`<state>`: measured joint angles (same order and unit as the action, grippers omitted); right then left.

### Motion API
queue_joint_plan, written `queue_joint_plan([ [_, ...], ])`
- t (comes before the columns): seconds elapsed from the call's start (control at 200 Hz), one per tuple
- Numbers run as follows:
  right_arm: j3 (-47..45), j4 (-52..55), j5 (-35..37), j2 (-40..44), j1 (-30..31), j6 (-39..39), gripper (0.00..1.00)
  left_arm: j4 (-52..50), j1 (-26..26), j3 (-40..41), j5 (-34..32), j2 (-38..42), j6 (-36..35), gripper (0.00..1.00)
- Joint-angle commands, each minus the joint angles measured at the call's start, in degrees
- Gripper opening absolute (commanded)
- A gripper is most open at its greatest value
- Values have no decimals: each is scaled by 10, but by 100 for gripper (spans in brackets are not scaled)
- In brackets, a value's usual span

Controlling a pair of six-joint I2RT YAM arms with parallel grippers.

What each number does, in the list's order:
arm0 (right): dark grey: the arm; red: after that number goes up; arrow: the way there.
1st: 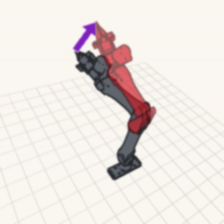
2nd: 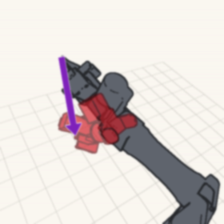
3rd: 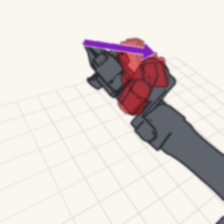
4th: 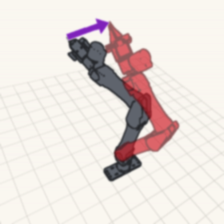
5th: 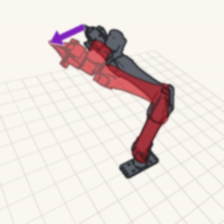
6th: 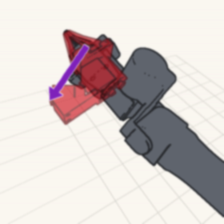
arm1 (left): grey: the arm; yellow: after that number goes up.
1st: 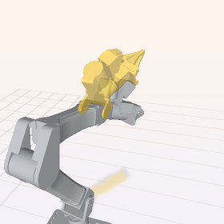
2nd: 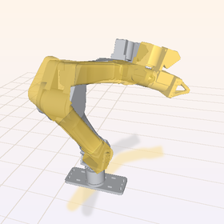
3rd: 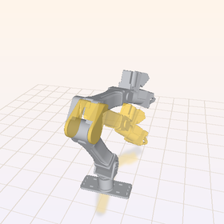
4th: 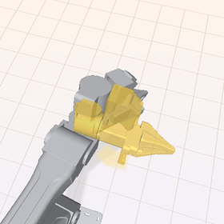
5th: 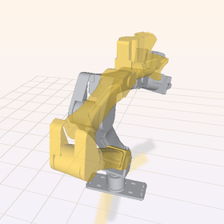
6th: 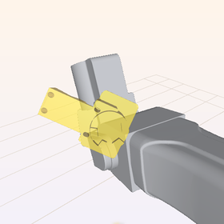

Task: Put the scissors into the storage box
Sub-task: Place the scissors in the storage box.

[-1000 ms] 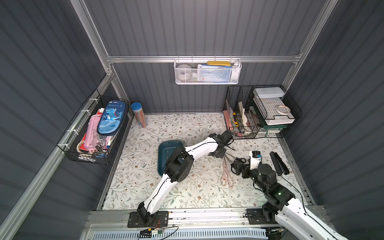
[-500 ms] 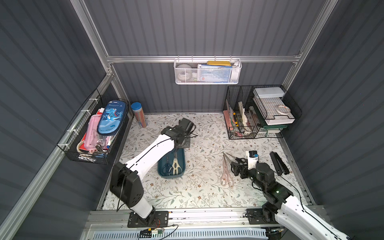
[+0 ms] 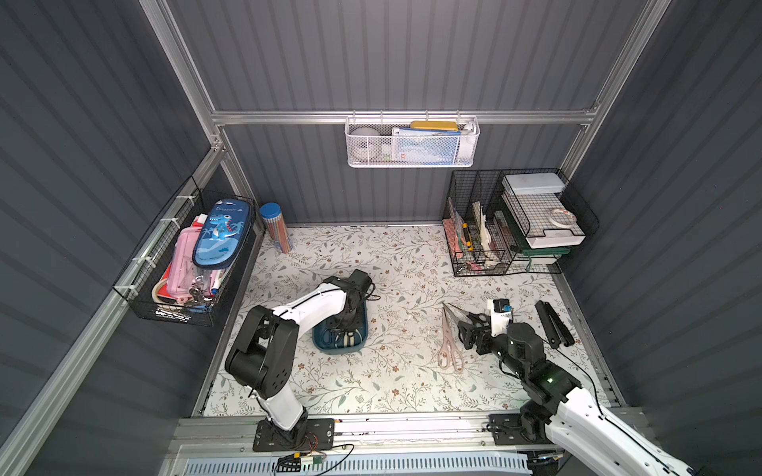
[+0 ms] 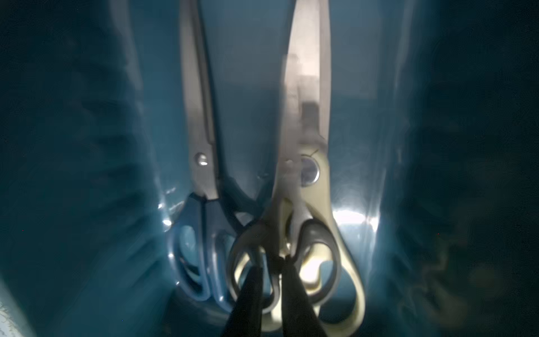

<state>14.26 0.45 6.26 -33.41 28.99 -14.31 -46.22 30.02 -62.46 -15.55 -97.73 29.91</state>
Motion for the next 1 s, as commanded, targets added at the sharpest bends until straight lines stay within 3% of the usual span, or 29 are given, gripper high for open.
queue_joint_plan([
  [0.0,16,-4,5,2,2,1,99,21,-1,-11,4,-10,11,33],
  [0.12,16,-4,6,2,2,0,99,16,-1,-31,-18,3,16,42],
  [0.38,18,-7,4,-10,2,1,99,24,12,-80,-83,74,5,47],
  [0.425,20,-7,3,-16,2,0,99,30,8,-74,-66,83,14,51],
  [0.64,33,-15,-9,-64,3,1,99,40,-4,-90,-14,77,-24,49],
  [0.801,71,-5,-64,-157,9,7,78,48,-9,-71,-4,85,-9,47],
  [0.896,145,89,-36,-228,40,-12,70,53,-23,-60,-48,142,-18,47],
  [0.996,268,276,0,-302,76,-83,69,24,-92,-54,-47,171,-34,55],
])
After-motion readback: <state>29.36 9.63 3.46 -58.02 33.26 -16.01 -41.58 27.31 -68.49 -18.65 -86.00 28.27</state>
